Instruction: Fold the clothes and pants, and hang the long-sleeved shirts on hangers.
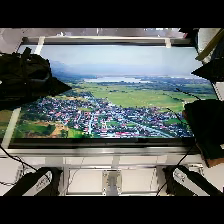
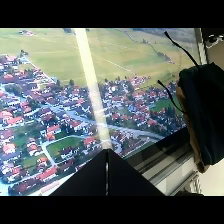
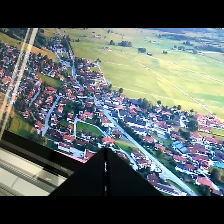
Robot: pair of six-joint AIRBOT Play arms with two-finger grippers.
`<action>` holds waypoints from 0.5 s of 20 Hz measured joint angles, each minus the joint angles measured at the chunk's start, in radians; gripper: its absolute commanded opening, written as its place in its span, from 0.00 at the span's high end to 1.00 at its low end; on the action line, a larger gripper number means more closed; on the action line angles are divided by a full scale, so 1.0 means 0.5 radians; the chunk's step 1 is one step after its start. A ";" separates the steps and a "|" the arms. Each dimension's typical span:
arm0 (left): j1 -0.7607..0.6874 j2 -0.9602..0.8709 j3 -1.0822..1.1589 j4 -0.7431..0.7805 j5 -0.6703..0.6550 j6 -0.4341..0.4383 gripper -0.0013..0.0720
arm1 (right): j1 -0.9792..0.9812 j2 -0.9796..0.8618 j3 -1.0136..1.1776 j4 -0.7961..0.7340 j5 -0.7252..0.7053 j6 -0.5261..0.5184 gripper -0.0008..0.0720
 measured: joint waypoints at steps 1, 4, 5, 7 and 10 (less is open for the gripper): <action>0.000 0.000 0.001 0.000 0.000 0.000 0.96 | 0.000 0.000 0.000 0.000 0.002 0.000 0.97; 0.000 0.000 0.001 0.000 0.000 0.000 0.96 | 0.000 0.000 0.000 -0.001 0.002 0.000 0.98; 0.000 0.000 0.000 0.000 0.000 0.000 0.96 | 0.000 0.000 0.000 -0.002 0.003 0.000 0.97; 0.000 0.000 0.001 0.000 0.000 0.000 0.96 | 0.000 0.000 0.000 -0.002 0.010 0.000 0.97; 0.000 0.000 0.000 0.000 0.000 0.000 0.96 | 0.000 0.000 0.000 -0.003 0.012 0.000 0.97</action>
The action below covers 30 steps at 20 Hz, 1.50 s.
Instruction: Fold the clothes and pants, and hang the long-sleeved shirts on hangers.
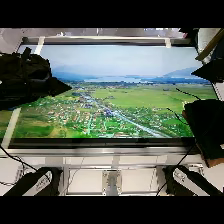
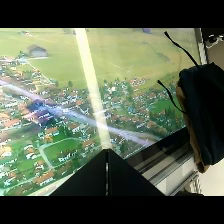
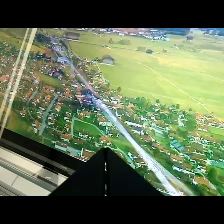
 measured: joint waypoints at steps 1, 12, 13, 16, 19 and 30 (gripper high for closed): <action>0.000 0.000 0.001 -0.001 0.000 0.000 0.96 | 0.000 0.000 0.000 -0.002 0.001 0.000 0.98; 0.188 -0.127 0.000 0.410 0.382 0.003 0.45 | 0.000 -0.002 0.000 -0.055 -0.020 0.000 0.97; 0.243 -0.172 0.000 0.494 0.427 -0.040 0.02 | 0.000 -0.002 0.000 -0.063 -0.031 0.000 0.97; 0.454 -0.373 0.000 0.649 0.562 -0.243 0.02 | 0.000 -0.002 0.000 -0.083 -0.070 0.001 0.97; 0.661 -0.614 0.000 0.649 0.702 -0.361 0.03 | 0.000 -0.002 0.000 -0.092 -0.114 0.001 0.98; 1.039 -1.104 0.000 0.523 1.292 -0.436 0.28 | 0.001 -0.002 0.000 -0.145 -0.177 0.011 0.97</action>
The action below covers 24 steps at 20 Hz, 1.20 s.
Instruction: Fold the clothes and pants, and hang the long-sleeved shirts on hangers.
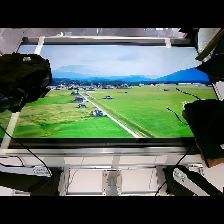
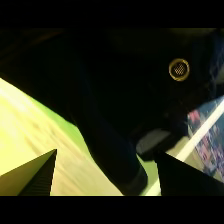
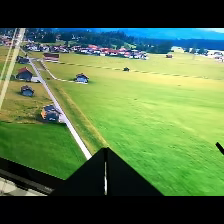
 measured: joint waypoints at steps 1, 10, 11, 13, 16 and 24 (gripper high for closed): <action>-0.001 -0.026 0.000 -0.005 0.042 -0.001 0.67 | -0.001 0.000 0.000 -0.007 -0.021 0.000 0.97; -0.009 0.155 0.000 -0.011 0.017 0.092 0.96 | 0.000 0.000 0.000 -0.158 -0.117 -0.001 0.97; -0.016 0.253 0.000 -0.011 -0.055 0.140 0.96 | 0.000 0.000 0.000 -0.237 -0.084 -0.011 0.97; -0.046 0.495 -0.001 -0.008 -0.230 0.240 0.96 | 0.000 0.000 0.000 -0.433 -0.021 -0.057 0.97; -0.176 0.893 -0.002 -0.007 -0.489 0.323 0.96 | 0.000 0.000 0.000 -0.707 0.033 -0.143 0.98; -1.254 1.312 -0.249 -0.015 -0.746 0.271 0.96 | 0.000 -0.099 0.000 -0.857 -0.040 -0.224 0.98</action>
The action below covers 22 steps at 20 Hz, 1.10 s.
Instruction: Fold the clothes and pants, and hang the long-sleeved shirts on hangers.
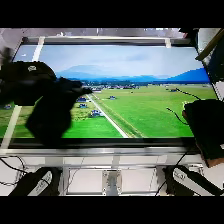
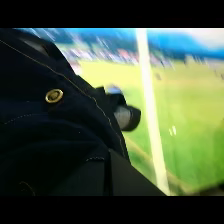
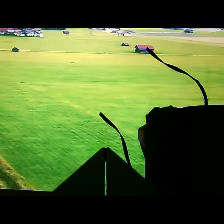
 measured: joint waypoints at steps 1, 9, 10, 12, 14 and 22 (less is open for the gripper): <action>-0.190 -0.042 -0.076 0.000 0.063 -0.024 0.96 | 0.000 -0.027 0.000 0.018 -0.007 -0.002 0.97; -1.110 -0.690 -0.255 0.009 0.660 -0.175 0.03 | 0.000 -0.276 0.000 0.133 -0.039 -0.008 0.94; -1.066 -0.698 -0.220 0.031 0.649 -0.186 0.03 | 0.000 -0.308 0.000 0.157 -0.042 -0.009 0.94; -0.863 -0.642 -0.157 0.125 0.534 -0.195 0.04 | 0.000 -0.375 0.000 0.245 -0.054 -0.009 0.82; -0.552 -0.516 -0.126 0.252 0.343 -0.201 0.04 | 0.000 -0.447 0.000 0.400 -0.056 -0.009 0.46; 0.838 0.059 -0.572 0.623 -0.215 -0.269 0.04 | 0.237 -0.745 0.000 0.863 -0.175 -0.010 0.43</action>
